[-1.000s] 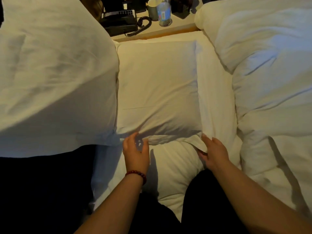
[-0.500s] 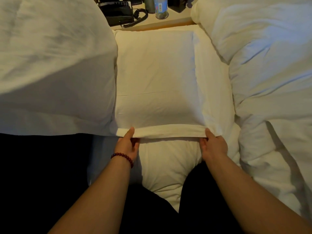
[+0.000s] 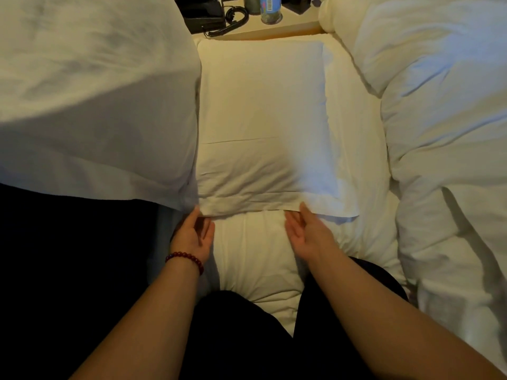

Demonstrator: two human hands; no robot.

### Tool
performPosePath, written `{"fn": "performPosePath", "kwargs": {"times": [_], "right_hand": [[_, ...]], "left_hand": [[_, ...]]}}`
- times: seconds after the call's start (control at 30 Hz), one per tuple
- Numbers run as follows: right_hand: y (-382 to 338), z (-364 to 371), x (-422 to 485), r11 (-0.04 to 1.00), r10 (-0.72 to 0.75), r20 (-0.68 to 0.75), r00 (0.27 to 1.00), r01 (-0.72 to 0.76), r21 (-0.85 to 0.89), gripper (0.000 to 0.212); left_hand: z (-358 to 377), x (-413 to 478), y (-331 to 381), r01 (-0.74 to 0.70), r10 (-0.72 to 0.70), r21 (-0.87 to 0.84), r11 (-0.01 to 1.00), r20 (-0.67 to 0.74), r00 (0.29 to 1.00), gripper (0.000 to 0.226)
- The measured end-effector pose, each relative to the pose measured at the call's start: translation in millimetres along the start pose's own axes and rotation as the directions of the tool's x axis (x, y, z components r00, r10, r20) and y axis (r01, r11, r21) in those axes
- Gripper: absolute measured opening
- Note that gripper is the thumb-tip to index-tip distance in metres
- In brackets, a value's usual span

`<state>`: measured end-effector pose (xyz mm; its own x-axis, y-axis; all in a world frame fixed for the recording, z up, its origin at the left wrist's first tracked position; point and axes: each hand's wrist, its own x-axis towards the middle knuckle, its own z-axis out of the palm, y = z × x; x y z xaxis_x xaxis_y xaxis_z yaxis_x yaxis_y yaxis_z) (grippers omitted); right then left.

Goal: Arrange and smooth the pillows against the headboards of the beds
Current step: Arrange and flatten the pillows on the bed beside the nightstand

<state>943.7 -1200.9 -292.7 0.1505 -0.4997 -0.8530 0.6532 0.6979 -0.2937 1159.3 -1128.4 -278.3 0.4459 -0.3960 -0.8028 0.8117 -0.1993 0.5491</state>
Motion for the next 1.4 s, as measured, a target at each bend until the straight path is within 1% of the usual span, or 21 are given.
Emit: {"fn": "performPosePath", "kwargs": {"times": [0.03, 0.1, 0.17, 0.23, 0.27, 0.33, 0.4, 0.47, 0.53, 0.63, 0.7, 0.77, 0.8, 0.87, 0.93, 1.0, 1.1, 1.17, 1.23, 1.33, 1.4], "right_hand": [[9.3, 9.5, -1.9, 0.999, 0.046, 0.042, 0.998, -0.045, -0.03, 0.009], [29.4, 30.0, -0.8, 0.991, 0.084, 0.106, 0.991, -0.071, -0.114, 0.01], [49.7, 47.5, 5.0, 0.981, 0.127, 0.156, 0.98, -0.101, -0.163, 0.008], [65.1, 61.8, 8.7, 0.965, 0.155, 0.213, 0.965, -0.102, -0.241, 0.01], [68.9, 66.9, 11.2, 0.963, 0.15, 0.21, 0.966, -0.094, -0.254, 0.012], [66.1, 70.0, 12.2, 0.981, 0.08, 0.129, 0.988, -0.055, -0.186, 0.013], [54.9, 65.5, 14.2, 0.997, 0.006, 0.021, 1.0, -0.004, -0.081, 0.017], [46.9, 58.4, 11.7, 0.99, 0.017, -0.04, 0.999, -0.022, -0.139, 0.016], [47.1, 54.0, 2.9, 0.966, 0.093, -0.047, 0.995, -0.101, -0.238, 0.015], [44.7, 58.7, -18.2, 0.909, 0.149, -0.052, 0.988, -0.157, -0.386, 0.017], [34.7, 68.1, -33.7, 0.887, 0.122, -0.028, 0.992, -0.121, -0.445, 0.021], [21.7, 83.9, -54.0, 0.871, 0.115, 0.018, 0.993, -0.092, -0.482, 0.02], [15.9, 93.0, -64.4, 0.862, 0.115, 0.044, 0.992, -0.078, -0.501, 0.018], [4.9, 112.8, -82.3, 0.836, 0.129, 0.096, 0.987, -0.056, -0.545, 0.016], [-5.8, 132.2, -97.1, 0.807, 0.152, 0.136, 0.979, -0.044, -0.588, 0.015], [-17.8, 147.5, -107.1, 0.781, 0.162, 0.154, 0.975, -0.031, -0.624, 0.017], [-38.3, 159.6, -112.3, 0.764, 0.145, 0.145, 0.979, -0.018, -0.645, 0.017], [-50.9, 162.1, -114.2, 0.758, 0.151, 0.125, 0.981, -0.034, -0.652, 0.018], [-61.1, 162.6, -113.8, 0.739, 0.163, 0.109, 0.981, -0.048, -0.672, 0.017], [-76.5, 163.7, -114.5, 0.706, 0.153, 0.129, 0.98, -0.017, -0.708, 0.017], [-87.9, 164.6, -111.0, 0.684, 0.126, 0.14, 0.982, 0.017, -0.729, 0.017]], "left_hand": [[-0.6, 3.9, 6.2, -0.007, 0.007, -0.032, 0.999, 0.002, 1.0, 0.01], [-4.7, 10.0, 19.3, -0.097, 0.098, -0.084, 0.992, 0.007, 0.995, 0.014], [-5.6, 14.1, 30.3, -0.198, 0.2, -0.085, 0.976, 0.018, 0.98, 0.028], [-7.4, 10.7, 39.4, -0.334, 0.334, 0.013, 0.942, 0.006, 0.943, 0.039], [-10.4, 9.1, 44.2, -0.431, 0.436, 0.112, 0.895, -0.024, 0.9, 0.041], [-19.2, 7.5, 53.0, -0.494, 0.525, 0.237, 0.837, -0.095, 0.846, 0.036], [-27.7, 3.8, 56.3, -0.525, 0.57, 0.275, 0.806, -0.119, 0.813, 0.033], [-32.9, -4.3, 56.1, -0.49, 0.535, 0.273, 0.828, -0.123, 0.836, 0.033], [-29.2, -17.8, 58.7, -0.468, 0.516, 0.28, 0.838, -0.127, 0.847, 0.025], [-20.6, -39.8, 69.4, -0.521, 0.564, 0.3, 0.799, -0.075, 0.823, 0.007], [-11.6, -66.7, 83.0, -0.571, 0.604, 0.262, 0.778, -0.061, 0.794, 0.019], [-0.7, -98.1, 97.9, -0.635, 0.67, 0.311, 0.707, -0.004, 0.743, 0.028], [4.3, -112.3, 104.8, -0.673, 0.705, 0.346, 0.654, 0.043, 0.708, 0.028], [13.0, -138.9, 115.0, -0.691, 0.729, 0.375, 0.618, 0.053, 0.682, 0.024], [18.9, -157.3, 119.6, -0.671, 0.721, 0.403, 0.622, 0.039, 0.692, 0.02], [25.5, -173.7, 120.7, -0.622, 0.687, 0.429, 0.656, 0.003, 0.727, 0.012], [30.2, -176.0, 117.8, -0.485, 0.605, 0.461, 0.743, -0.156, 0.781, 0.042], [35.9, -175.0, 114.8, -0.445, 0.539, 0.363, 0.819, -0.222, 0.812, 0.048], [43.0, -174.5, 110.6, -0.429, 0.479, 0.225, 0.875, -0.267, 0.836, 0.043], [48.9, -177.3, 101.5, -0.354, 0.403, 0.197, 0.914, -0.351, 0.845, 0.042], [51.8, -175.4, 90.8, -0.316, 0.342, 0.133, 0.94, -0.337, 0.877, 0.031]]}}
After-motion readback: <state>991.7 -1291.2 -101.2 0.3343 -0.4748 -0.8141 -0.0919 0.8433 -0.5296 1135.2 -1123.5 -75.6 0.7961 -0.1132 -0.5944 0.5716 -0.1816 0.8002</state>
